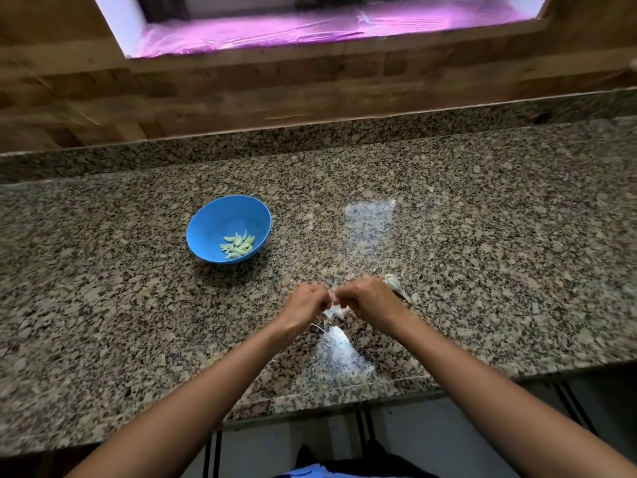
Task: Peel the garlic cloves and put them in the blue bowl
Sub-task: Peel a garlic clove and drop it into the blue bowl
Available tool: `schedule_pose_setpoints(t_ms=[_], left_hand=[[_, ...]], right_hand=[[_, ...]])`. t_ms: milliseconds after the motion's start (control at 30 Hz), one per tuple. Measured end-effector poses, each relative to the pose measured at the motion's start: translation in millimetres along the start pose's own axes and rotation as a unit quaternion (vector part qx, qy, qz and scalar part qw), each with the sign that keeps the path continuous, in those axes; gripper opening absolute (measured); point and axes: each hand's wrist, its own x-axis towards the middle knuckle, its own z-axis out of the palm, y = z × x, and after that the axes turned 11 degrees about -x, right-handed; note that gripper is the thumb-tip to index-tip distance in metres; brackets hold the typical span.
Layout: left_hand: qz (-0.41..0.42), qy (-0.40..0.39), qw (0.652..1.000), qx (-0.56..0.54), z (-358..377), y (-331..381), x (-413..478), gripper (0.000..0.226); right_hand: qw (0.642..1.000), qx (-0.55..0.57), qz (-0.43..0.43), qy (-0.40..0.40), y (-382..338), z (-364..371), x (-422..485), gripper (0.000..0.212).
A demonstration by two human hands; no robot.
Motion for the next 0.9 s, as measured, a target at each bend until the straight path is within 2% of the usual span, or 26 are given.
schedule_pose_setpoints(t_ms=[33, 100, 167, 200, 233, 267, 300, 333, 367, 400, 433, 467, 500, 533, 567, 600, 633, 700, 733, 767, 833, 867, 900], left_hand=[[-0.057, -0.004, 0.995, -0.085, 0, 1, 1, 0.029], [-0.153, -0.043, 0.951, -0.265, -6, 3, 3, 0.023], [-0.173, -0.055, 0.915, -0.36, -7, 3, 4, 0.018], [-0.144, -0.044, 0.929, -0.337, -6, 3, 3, 0.018], [-0.084, -0.026, 0.964, -0.252, -4, 3, 2, 0.02], [-0.001, -0.006, 0.993, -0.114, -3, 2, 1, 0.02], [0.096, 0.017, 0.995, 0.033, -3, -3, 1, 0.019], [0.189, 0.035, 0.97, 0.148, -5, -9, 3, 0.017], [0.268, 0.045, 0.937, 0.219, -8, -15, 5, 0.016], [0.325, 0.049, 0.908, 0.26, -12, -23, 7, 0.017], [0.353, 0.055, 0.892, 0.277, -13, -29, 8, 0.019], [0.342, 0.065, 0.9, 0.262, -11, -33, 7, 0.019], [0.289, 0.081, 0.931, 0.209, -8, -32, 4, 0.016], [0.203, 0.085, 0.97, 0.104, -4, -29, 1, 0.013], [0.105, 0.069, 0.991, -0.041, 2, -26, -2, 0.014], [0.002, 0.044, 0.98, -0.194, 6, -23, -4, 0.019], [-0.077, 0.024, 0.944, -0.32, 8, -21, -6, 0.022], [-0.163, 0.003, 0.862, -0.479, 7, -20, -6, 0.028], [-0.176, 0.002, 0.841, -0.512, 7, -19, -7, 0.03], [-0.18, 0.003, 0.836, -0.519, 7, -19, -6, 0.031], [-0.174, 0.005, 0.848, -0.501, 9, -18, -7, 0.031], [-0.163, 0.003, 0.868, -0.468, 8, -18, -7, 0.031], [-0.133, 0.008, 0.905, -0.404, 7, -19, -8, 0.032]], right_hand=[[0.998, -0.037, -0.04, 0.039, 3, 0, 1, 0.038], [0.983, -0.125, -0.102, 0.093, 11, 1, 3, 0.038], [0.978, -0.148, -0.09, 0.117, 12, 1, 4, 0.036], [0.986, -0.115, -0.045, 0.11, 11, 1, 4, 0.034], [0.996, -0.044, 0.026, 0.074, 7, 1, 4, 0.031], [0.991, 0.084, 0.104, 0.008, 4, 2, 2, 0.028], [0.953, 0.245, 0.172, -0.044, 0, 1, 1, 0.025], [0.892, 0.384, 0.224, -0.075, -3, 0, -1, 0.024], [0.833, 0.48, 0.258, -0.098, -5, 0, -3, 0.025], [0.789, 0.537, 0.276, -0.111, -6, -1, -5, 0.025], [0.768, 0.561, 0.286, -0.112, -7, 0, -7, 0.024], [0.776, 0.554, 0.285, -0.102, -8, 1, -8, 0.022], [0.812, 0.509, 0.273, -0.079, -8, 3, -9, 0.02], [0.866, 0.43, 0.25, -0.051, -7, 5, -10, 0.018], [0.921, 0.324, 0.216, -0.027, -4, 8, -10, 0.016], [0.962, 0.213, 0.171, -0.007, -1, 12, -11, 0.015], [0.985, 0.124, 0.116, 0.02, -2, 13, -11, 0.016], [0.996, 0.019, -0.006, 0.091, -2, 13, -10, 0.024], [0.992, -0.009, -0.044, 0.114, -1, 14, -9, 0.029], [0.991, -0.013, -0.049, 0.124, -1, 16, -9, 0.03], [0.994, 0.053, 0.028, 0.091, -4, 17, -11, 0.021], [0.986, 0.126, 0.086, 0.061, -6, 18, -12, 0.017], [0.963, 0.226, 0.142, 0.038, -10, 18, -13, 0.015]])
